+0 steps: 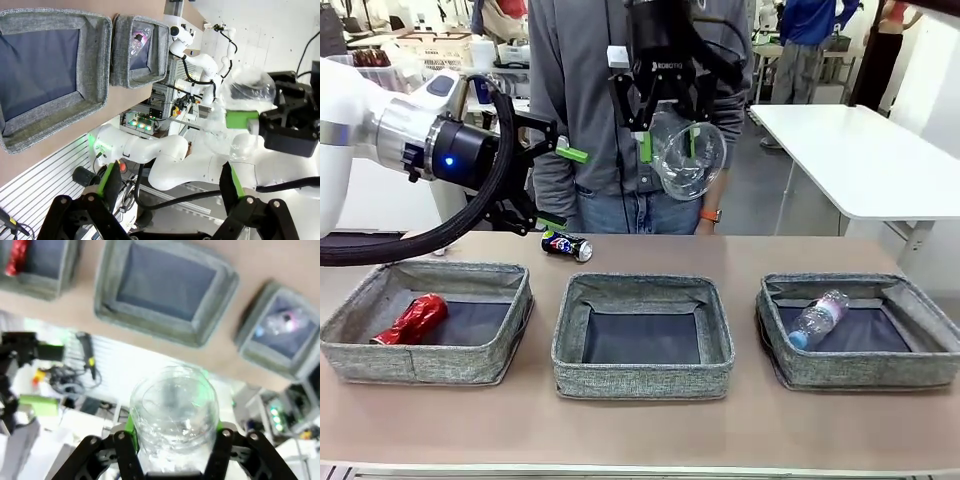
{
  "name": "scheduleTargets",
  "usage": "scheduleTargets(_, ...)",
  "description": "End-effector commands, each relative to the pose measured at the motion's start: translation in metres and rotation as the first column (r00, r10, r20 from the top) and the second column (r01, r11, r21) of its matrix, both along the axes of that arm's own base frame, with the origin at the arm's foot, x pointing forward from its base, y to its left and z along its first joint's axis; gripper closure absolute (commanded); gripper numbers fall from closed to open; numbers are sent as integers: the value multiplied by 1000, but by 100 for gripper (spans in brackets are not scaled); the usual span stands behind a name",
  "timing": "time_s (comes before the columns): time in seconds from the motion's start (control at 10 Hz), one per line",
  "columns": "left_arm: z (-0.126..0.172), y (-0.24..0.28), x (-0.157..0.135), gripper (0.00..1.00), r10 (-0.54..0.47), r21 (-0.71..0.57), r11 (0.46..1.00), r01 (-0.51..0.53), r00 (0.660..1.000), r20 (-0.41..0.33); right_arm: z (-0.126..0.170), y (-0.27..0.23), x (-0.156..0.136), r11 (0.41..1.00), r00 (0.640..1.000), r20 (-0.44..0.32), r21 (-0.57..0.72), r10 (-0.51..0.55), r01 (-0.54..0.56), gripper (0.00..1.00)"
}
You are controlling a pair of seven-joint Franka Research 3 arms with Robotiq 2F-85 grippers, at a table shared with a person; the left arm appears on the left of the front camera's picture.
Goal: Sort the waste into the appropriate baskets.
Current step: Pick up the waste item pointed out by the person.
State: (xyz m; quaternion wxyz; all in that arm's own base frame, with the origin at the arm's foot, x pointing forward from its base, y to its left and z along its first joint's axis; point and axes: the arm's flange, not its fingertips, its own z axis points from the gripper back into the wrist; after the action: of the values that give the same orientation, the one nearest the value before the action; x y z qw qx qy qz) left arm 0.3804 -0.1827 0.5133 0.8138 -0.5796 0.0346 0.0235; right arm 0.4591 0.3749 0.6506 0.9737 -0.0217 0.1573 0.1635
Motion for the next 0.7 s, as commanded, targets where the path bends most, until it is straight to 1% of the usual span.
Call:
scheduleTargets(0.0, 1, 0, 0, 0, -1, 7, 1000, 1, 1000, 2, 45, 28, 18, 997, 997, 73, -79, -20, 26, 41)
scheduleTargets(0.2, 1, 0, 0, 0, -1, 7, 1000, 1, 1000, 2, 72, 21, 5, 996, 988, 153, -70, -35, 46, 41)
scheduleTargets(0.4, 1, 0, 0, 0, -1, 7, 1000, 1, 1000, 2, 97, 15, -10, 999, 986, 167, -34, -10, 16, 41)
scheduleTargets(0.5, 1, 0, 0, 0, -1, 7, 1000, 1, 1000, 2, 104, 12, -15, 1000, 986, 164, -9, -1, 2, 41)
scheduleTargets(0.6, 1, 0, 0, 0, -1, 7, 1000, 1, 1000, 2, 109, 8, -20, 999, 987, 156, 17, 33, -36, 41)
